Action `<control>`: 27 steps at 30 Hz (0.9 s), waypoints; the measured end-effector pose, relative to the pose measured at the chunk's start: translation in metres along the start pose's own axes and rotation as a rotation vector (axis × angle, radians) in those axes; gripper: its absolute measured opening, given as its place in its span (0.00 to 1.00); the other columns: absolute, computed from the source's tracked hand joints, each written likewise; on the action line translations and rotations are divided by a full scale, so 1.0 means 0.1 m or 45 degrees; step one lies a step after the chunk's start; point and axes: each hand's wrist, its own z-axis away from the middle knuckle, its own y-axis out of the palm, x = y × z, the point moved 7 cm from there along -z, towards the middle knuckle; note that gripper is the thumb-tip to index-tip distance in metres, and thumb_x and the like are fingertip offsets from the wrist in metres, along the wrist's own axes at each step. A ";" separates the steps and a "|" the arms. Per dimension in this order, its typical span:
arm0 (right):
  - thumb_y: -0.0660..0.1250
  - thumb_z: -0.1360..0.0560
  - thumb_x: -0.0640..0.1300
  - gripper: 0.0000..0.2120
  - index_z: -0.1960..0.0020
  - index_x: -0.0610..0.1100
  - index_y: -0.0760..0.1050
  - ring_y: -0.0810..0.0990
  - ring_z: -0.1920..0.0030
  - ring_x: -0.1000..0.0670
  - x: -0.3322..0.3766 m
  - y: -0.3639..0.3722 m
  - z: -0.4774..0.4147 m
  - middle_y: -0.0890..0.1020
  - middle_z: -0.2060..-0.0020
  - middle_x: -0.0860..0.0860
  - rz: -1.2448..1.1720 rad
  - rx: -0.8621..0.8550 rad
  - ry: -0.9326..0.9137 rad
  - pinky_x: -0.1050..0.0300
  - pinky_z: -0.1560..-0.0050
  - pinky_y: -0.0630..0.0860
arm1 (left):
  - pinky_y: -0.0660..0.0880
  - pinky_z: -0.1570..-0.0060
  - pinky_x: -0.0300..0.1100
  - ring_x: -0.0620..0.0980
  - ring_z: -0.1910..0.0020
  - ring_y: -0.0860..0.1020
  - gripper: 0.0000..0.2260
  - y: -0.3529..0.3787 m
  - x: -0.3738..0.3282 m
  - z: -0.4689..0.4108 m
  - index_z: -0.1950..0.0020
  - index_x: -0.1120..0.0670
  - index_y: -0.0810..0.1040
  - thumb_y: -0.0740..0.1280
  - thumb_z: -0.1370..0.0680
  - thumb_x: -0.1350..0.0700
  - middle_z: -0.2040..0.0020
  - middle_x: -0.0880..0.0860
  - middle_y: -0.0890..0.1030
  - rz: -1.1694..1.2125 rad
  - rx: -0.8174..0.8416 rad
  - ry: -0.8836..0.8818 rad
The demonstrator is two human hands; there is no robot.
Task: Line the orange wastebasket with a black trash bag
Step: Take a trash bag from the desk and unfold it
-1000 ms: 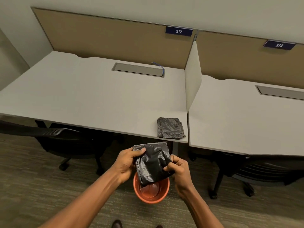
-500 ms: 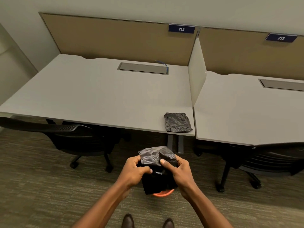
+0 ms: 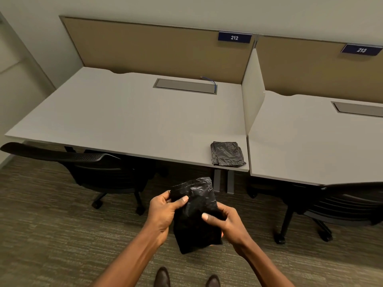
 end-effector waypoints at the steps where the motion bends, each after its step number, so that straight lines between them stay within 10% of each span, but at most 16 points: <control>1: 0.79 0.24 0.49 0.15 0.38 0.49 0.86 0.88 0.37 0.47 0.01 -0.01 0.00 0.89 0.40 0.47 -0.016 -0.053 -0.010 0.55 0.42 0.85 | 0.86 0.55 0.37 0.53 0.46 0.91 0.13 0.00 -0.01 0.01 0.39 0.59 0.87 0.78 0.24 0.67 0.46 0.58 0.92 -0.034 -0.003 0.028; 10: 0.75 0.21 0.38 0.12 0.40 0.50 0.88 0.89 0.44 0.49 0.20 -0.16 -0.03 0.90 0.47 0.51 0.069 -0.542 -0.272 0.46 0.42 0.86 | 0.87 0.44 0.47 0.53 0.45 0.91 0.08 0.11 -0.02 0.19 0.48 0.52 0.92 0.83 0.26 0.54 0.49 0.53 0.93 -0.322 0.028 0.208; 15: 0.74 0.24 0.29 0.09 0.48 0.38 0.89 0.87 0.40 0.45 0.20 -0.22 0.03 0.89 0.44 0.44 -0.118 -0.507 -0.300 0.51 0.39 0.84 | 0.82 0.41 0.47 0.54 0.45 0.90 0.26 0.02 -0.02 0.18 0.49 0.57 0.92 0.73 0.25 0.34 0.48 0.59 0.92 0.000 -0.083 0.138; 21: 0.69 0.33 0.34 0.10 0.59 0.41 0.89 0.87 0.48 0.47 0.01 -0.32 0.16 0.89 0.53 0.42 0.060 -0.362 -0.273 0.54 0.47 0.82 | 0.83 0.37 0.43 0.48 0.44 0.90 0.03 -0.17 -0.21 0.13 0.52 0.54 0.92 0.79 0.25 0.58 0.49 0.55 0.92 0.125 -0.204 0.242; 27: 0.76 0.26 0.36 0.15 0.50 0.56 0.88 0.87 0.45 0.56 -0.18 -0.32 0.05 0.90 0.49 0.56 0.507 -0.409 -0.062 0.55 0.43 0.84 | 0.84 0.53 0.33 0.45 0.50 0.90 0.15 -0.05 -0.28 0.19 0.55 0.51 0.91 0.78 0.26 0.72 0.52 0.52 0.92 -0.205 -0.115 0.420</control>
